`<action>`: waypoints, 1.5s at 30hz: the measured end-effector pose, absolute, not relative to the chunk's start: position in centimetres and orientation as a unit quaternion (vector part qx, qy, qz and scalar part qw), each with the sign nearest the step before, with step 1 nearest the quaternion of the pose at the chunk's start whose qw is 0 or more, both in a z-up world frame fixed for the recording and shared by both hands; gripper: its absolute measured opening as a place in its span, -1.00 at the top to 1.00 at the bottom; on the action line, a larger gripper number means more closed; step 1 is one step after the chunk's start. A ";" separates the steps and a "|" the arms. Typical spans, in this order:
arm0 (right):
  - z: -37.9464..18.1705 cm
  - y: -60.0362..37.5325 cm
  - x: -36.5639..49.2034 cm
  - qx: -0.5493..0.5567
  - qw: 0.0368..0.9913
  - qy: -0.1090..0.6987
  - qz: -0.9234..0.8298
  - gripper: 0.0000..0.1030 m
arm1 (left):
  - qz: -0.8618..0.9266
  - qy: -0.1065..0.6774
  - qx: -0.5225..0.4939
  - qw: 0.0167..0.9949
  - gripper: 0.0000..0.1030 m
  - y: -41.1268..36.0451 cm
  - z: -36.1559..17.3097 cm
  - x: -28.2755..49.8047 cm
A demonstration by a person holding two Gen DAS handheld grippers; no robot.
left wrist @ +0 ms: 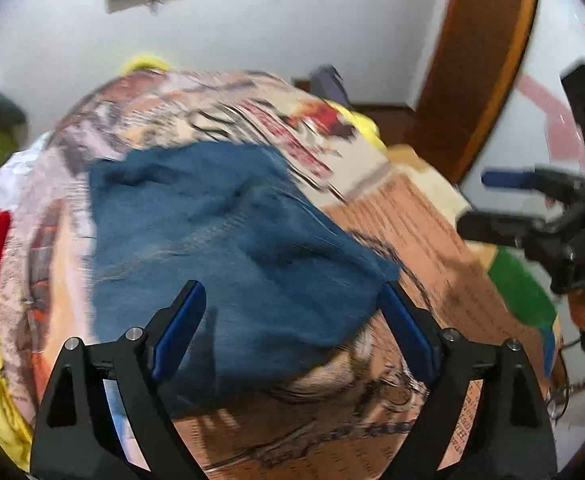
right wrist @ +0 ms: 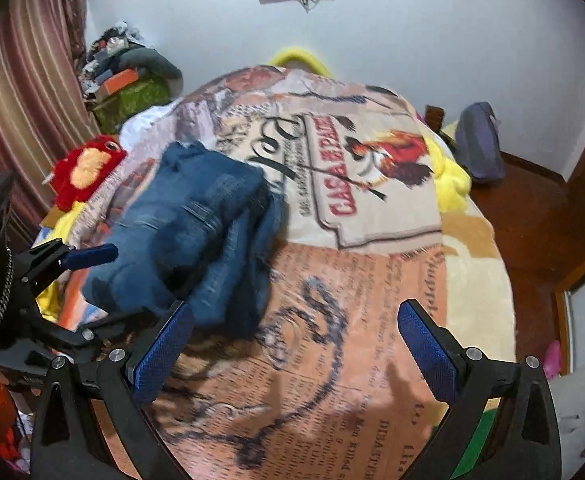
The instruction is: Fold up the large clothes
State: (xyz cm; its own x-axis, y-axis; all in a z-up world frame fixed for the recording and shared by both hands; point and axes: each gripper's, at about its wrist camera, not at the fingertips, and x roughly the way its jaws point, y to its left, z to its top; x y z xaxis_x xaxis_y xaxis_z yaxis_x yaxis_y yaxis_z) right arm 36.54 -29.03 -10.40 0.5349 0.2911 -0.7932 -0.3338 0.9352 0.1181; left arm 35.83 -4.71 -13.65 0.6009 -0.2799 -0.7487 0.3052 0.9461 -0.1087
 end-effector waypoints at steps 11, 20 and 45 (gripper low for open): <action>-12.4 -22.1 40.2 0.060 0.820 0.498 0.275 -0.97 | -0.023 0.431 -0.028 0.902 -0.94 6.3 -15.3 37.7; -18.7 -18.6 43.5 0.092 0.766 0.572 0.279 0.32 | -0.031 0.486 -0.151 0.860 -1.00 9.8 -22.2 37.5; -11.6 -23.9 39.6 0.034 0.847 0.464 0.257 0.80 | -0.053 0.479 -0.083 0.872 -1.00 6.7 -20.5 37.0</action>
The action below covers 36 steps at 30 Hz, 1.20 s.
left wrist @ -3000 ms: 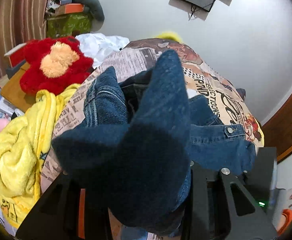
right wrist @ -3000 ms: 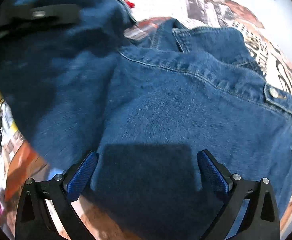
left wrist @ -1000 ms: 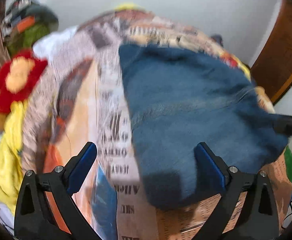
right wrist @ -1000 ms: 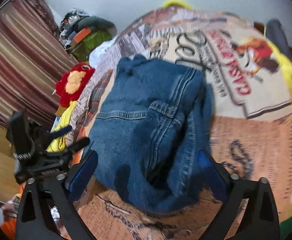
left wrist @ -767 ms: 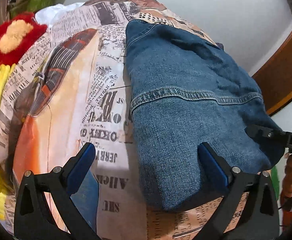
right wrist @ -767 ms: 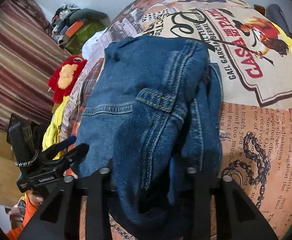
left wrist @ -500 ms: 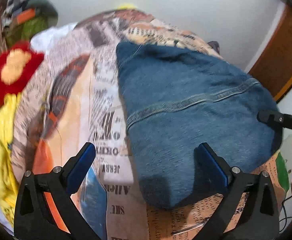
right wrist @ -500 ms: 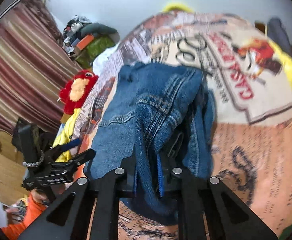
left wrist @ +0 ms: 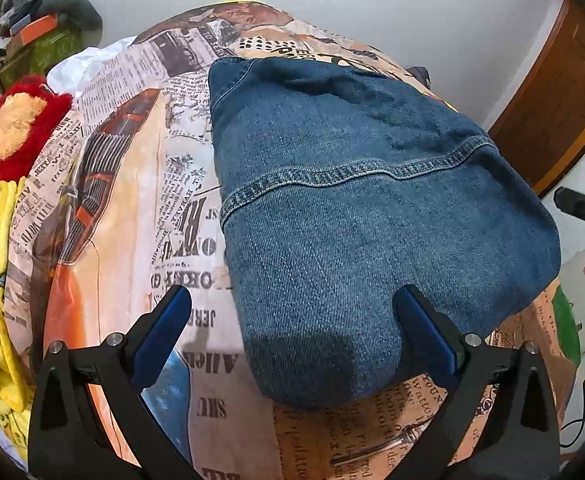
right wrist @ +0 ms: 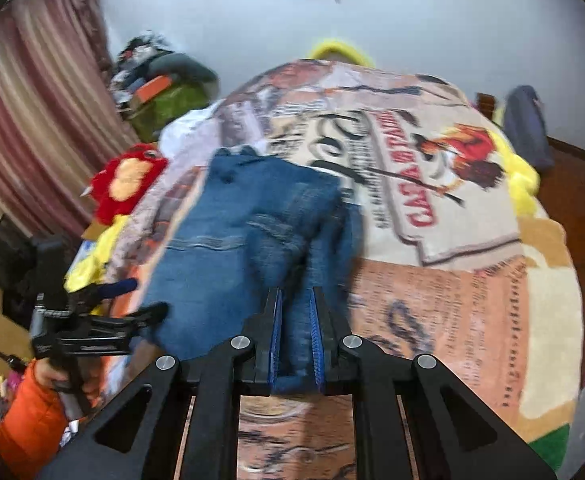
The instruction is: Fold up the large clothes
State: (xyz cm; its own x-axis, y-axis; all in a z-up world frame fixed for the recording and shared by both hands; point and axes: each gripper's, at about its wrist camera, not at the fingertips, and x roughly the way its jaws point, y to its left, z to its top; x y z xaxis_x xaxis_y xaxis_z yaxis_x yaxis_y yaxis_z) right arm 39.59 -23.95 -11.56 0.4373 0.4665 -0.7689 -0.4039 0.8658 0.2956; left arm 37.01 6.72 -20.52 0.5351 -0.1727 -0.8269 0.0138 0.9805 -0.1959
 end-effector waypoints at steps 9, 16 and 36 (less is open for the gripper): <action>-17.4 -19.0 40.0 -0.093 0.828 0.504 0.229 0.80 | -0.047 0.468 -0.031 0.882 -1.00 5.4 -20.1 36.4; -18.7 -21.9 40.4 -0.074 0.828 0.507 0.229 0.01 | -0.047 0.462 -0.012 0.885 -1.00 5.0 -20.3 36.0; -13.5 -21.9 45.0 0.046 0.823 0.496 0.272 -0.53 | -0.043 0.427 0.024 0.903 -1.00 6.6 -16.9 40.4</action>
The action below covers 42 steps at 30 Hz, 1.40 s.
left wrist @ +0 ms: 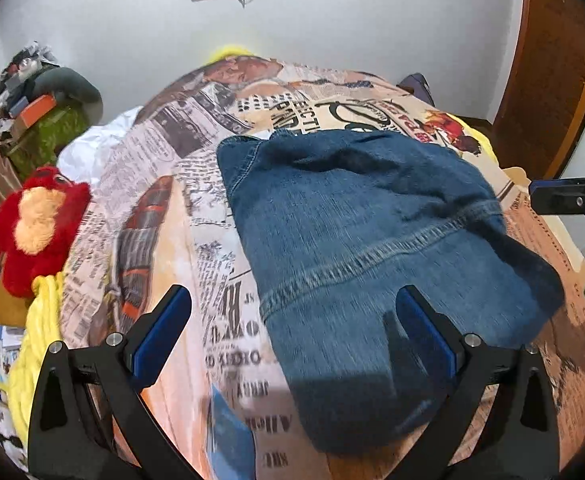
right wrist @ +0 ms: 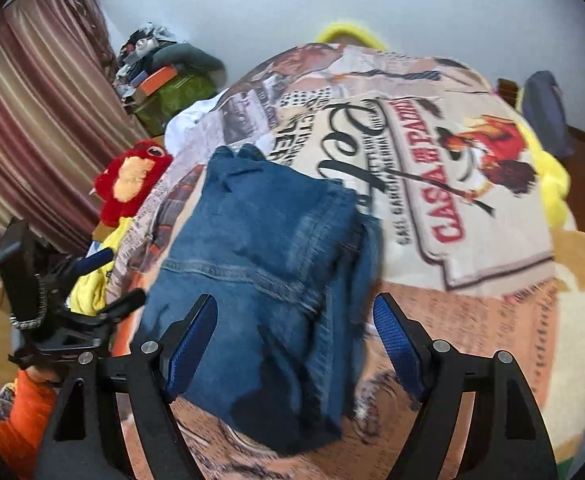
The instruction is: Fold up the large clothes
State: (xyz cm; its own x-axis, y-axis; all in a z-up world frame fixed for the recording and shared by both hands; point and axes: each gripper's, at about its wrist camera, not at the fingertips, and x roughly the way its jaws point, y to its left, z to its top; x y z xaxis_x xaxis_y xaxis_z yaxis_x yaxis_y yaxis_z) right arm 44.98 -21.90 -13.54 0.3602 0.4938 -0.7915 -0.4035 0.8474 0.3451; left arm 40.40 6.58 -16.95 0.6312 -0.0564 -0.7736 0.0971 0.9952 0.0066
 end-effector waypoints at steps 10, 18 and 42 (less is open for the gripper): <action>-18.7 -20.7 52.4 0.052 0.810 0.534 0.235 -0.52 | -0.050 0.465 0.021 0.884 -1.00 7.9 -20.6 47.9; -19.1 -21.4 56.9 0.057 0.828 0.522 0.196 -0.53 | -0.023 0.454 -0.002 0.891 -1.00 9.1 -19.9 50.7; -22.0 -22.1 48.4 0.130 0.743 0.595 0.277 -0.77 | -0.101 0.508 -0.138 0.844 -1.00 10.7 -22.9 43.9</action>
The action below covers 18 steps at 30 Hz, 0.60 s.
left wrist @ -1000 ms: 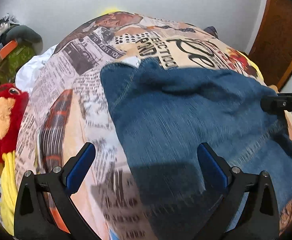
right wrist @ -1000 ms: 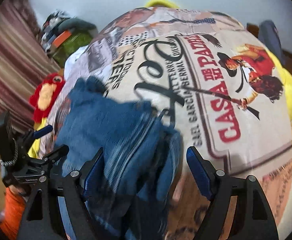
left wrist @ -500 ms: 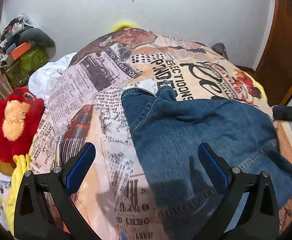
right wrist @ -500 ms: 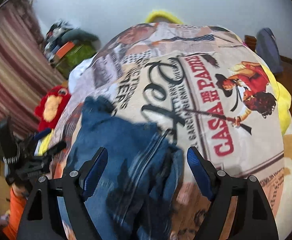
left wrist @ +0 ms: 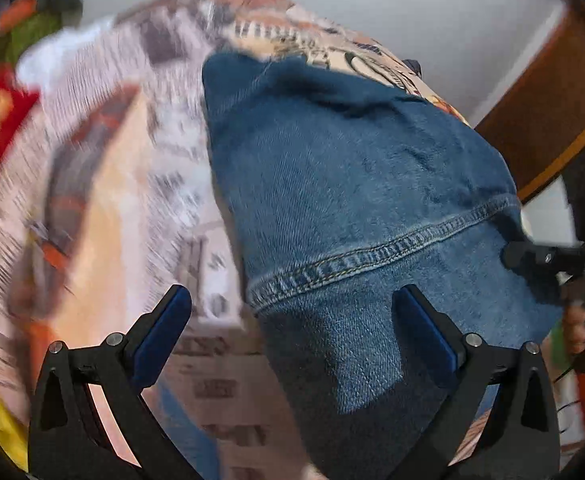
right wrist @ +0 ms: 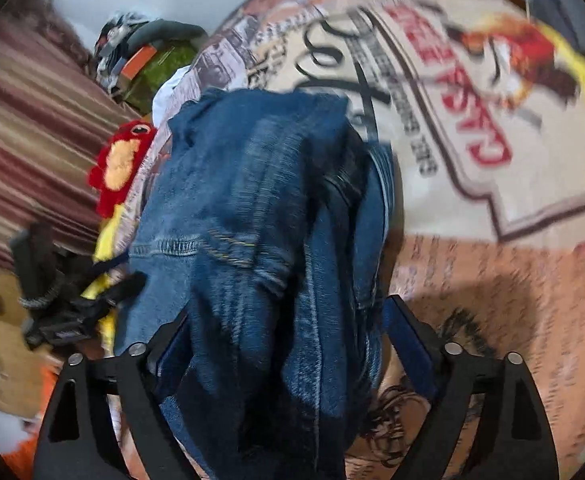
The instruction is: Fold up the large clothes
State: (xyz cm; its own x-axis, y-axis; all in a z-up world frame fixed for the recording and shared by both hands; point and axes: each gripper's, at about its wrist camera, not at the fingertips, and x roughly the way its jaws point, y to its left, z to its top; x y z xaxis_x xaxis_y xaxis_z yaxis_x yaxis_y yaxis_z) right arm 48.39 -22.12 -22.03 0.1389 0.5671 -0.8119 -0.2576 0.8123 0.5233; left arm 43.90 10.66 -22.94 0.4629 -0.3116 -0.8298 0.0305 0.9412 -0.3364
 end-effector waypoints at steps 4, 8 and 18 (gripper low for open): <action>-23.4 -22.0 49.3 0.141 0.730 0.602 0.293 -0.85 | -0.120 0.532 -0.222 0.809 -1.00 11.6 -25.0 45.6; -24.3 -20.9 50.0 0.133 0.728 0.605 0.296 -0.88 | -0.138 0.542 -0.239 0.794 -1.00 11.1 -25.8 47.0; -24.5 -19.7 51.4 0.171 0.729 0.591 0.299 -0.16 | -0.166 0.534 -0.220 0.799 -0.59 9.3 -24.8 48.3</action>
State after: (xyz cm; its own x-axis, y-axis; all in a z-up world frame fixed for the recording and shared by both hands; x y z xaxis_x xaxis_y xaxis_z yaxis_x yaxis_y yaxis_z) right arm 51.44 -19.72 -24.46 0.1225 0.6378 -0.7604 -0.2332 0.7632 0.6026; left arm 48.33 9.26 -24.75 0.3751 -0.4999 -0.7807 0.0304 0.8483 -0.5286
